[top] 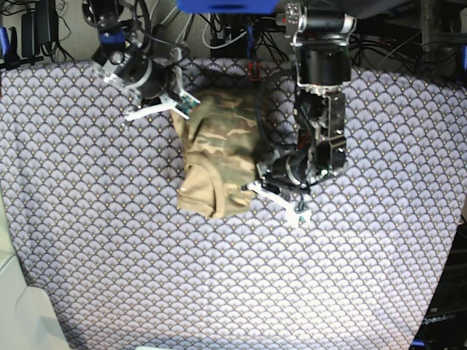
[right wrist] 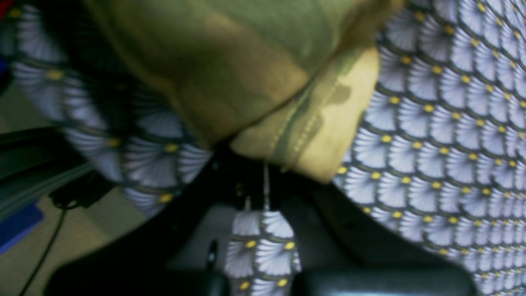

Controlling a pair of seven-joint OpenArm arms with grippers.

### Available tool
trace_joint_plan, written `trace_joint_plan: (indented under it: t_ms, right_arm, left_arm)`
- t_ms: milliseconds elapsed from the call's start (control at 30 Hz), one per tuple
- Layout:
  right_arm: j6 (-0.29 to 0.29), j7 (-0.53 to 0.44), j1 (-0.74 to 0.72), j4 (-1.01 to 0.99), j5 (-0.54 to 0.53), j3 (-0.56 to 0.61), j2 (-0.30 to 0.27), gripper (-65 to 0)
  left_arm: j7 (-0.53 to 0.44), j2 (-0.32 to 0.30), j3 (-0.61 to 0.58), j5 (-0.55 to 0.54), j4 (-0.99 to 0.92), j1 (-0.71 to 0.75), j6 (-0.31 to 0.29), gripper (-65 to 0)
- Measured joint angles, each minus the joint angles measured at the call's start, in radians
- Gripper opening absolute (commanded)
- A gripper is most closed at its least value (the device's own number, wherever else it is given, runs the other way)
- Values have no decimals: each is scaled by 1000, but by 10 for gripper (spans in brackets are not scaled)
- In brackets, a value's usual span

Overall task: Fold the T-shirt properly
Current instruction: 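Grip the bundle's sides with both grippers and rotate it upright, then release the bundle and raise both grippers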

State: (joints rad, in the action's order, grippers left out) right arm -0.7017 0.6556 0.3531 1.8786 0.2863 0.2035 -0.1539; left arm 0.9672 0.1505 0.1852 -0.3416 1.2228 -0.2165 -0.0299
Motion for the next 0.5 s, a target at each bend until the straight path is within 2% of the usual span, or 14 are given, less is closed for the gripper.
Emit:
trace_joint_plan:
  t_ms: [233, 367, 500]
  right_arm:
    - [0, -3, 26, 2, 0, -12, 0, -650]
    - [0, -7, 26, 43, 3, -134, -2, -650]
    - [-1, -12, 14, 84, -5, -228, -13, -650]
  left_arm:
    - [18, 0, 4, 1, 28, 10, 0, -650]
    - [85, -2, 7, -21, 187, 66, 0, -650]
    - [158, -77, 3, -80, 373, 137, -2, -650]
